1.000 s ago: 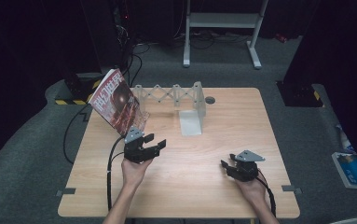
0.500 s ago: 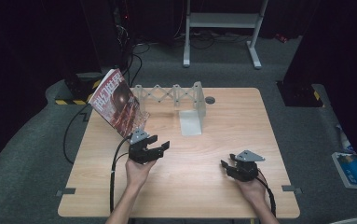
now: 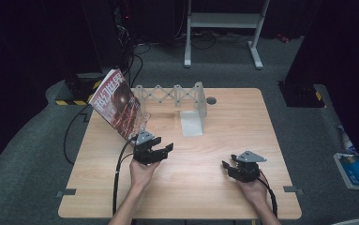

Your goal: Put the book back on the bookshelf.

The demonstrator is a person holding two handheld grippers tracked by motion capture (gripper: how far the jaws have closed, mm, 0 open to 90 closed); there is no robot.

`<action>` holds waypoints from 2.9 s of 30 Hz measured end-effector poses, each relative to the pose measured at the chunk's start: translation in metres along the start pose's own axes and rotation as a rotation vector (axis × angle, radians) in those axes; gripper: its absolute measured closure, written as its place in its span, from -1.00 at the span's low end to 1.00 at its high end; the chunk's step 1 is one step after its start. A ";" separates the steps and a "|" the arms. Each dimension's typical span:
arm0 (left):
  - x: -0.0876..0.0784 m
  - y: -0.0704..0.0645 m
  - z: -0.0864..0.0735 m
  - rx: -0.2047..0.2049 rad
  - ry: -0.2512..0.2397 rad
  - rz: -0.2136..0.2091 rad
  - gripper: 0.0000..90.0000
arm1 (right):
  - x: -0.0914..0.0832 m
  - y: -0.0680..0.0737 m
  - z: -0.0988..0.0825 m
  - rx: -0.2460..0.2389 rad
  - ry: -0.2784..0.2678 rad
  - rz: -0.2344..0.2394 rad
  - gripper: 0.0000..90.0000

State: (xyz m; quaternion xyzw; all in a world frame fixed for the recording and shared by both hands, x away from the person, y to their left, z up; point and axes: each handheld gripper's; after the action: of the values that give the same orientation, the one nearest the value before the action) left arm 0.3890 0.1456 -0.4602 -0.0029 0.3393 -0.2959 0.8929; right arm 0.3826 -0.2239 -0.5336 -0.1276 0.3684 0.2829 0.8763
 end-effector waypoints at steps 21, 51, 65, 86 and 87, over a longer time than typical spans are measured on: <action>0.016 -0.003 -0.004 -0.001 0.008 -0.003 -0.15 | 0.000 0.000 0.000 -0.002 -0.001 0.000 0.07; 0.041 -0.001 -0.014 0.012 0.066 0.034 -0.15 | 0.000 0.000 0.000 -0.003 -0.004 -0.001 0.05; 0.056 0.002 -0.018 0.015 0.102 0.088 -0.14 | 0.001 0.000 0.000 -0.003 -0.006 -0.002 0.04; 0.071 0.006 -0.023 0.026 0.140 0.157 -0.14 | 0.001 0.000 0.000 -0.002 -0.006 -0.001 0.03; 0.071 0.006 -0.023 0.026 0.140 0.157 -0.14 | 0.001 0.000 0.000 -0.002 -0.006 -0.001 0.03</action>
State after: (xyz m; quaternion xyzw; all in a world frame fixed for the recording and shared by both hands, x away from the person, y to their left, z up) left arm 0.4199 0.1175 -0.5220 0.0562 0.3962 -0.2288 0.8874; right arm 0.3827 -0.2237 -0.5343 -0.1281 0.3655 0.2831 0.8774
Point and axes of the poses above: each handheld gripper's, and its own axes: x roughly forward along the jaws, z roughly out of its top, y roughly to its left, and after that the axes turned 9 degrees about y, right-handed
